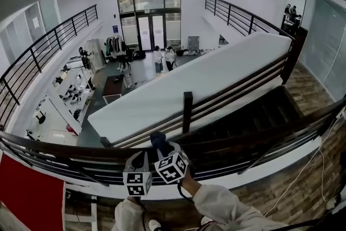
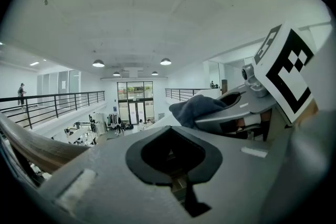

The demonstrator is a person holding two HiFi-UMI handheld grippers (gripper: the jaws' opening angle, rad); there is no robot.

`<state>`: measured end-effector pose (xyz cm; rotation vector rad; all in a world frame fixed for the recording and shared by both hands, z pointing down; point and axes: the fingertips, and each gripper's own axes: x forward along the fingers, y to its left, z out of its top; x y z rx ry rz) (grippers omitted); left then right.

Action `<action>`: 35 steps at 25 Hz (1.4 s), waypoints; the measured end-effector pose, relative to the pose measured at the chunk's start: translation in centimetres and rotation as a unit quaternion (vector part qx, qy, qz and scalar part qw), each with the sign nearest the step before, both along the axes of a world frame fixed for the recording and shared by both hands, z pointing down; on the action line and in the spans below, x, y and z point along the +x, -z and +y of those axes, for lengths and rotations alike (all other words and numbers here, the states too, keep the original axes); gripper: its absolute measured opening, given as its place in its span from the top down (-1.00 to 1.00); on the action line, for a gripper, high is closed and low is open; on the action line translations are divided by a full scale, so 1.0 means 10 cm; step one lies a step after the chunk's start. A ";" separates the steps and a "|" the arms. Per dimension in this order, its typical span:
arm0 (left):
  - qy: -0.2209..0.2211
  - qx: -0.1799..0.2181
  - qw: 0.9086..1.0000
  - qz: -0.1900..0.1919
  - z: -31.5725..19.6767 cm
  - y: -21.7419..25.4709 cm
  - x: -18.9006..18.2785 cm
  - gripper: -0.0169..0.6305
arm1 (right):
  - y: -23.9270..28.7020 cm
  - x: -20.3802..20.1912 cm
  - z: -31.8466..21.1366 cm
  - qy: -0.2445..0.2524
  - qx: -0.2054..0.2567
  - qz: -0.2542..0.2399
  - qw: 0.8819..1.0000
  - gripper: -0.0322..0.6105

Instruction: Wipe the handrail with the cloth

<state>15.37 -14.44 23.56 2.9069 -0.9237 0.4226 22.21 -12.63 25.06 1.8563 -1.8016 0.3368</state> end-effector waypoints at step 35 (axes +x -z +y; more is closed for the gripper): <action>-0.124 -0.012 0.992 -0.010 1.62 0.05 2.17 0.94 | -0.05 2.00 1.54 -0.075 0.009 -0.012 0.997 0.61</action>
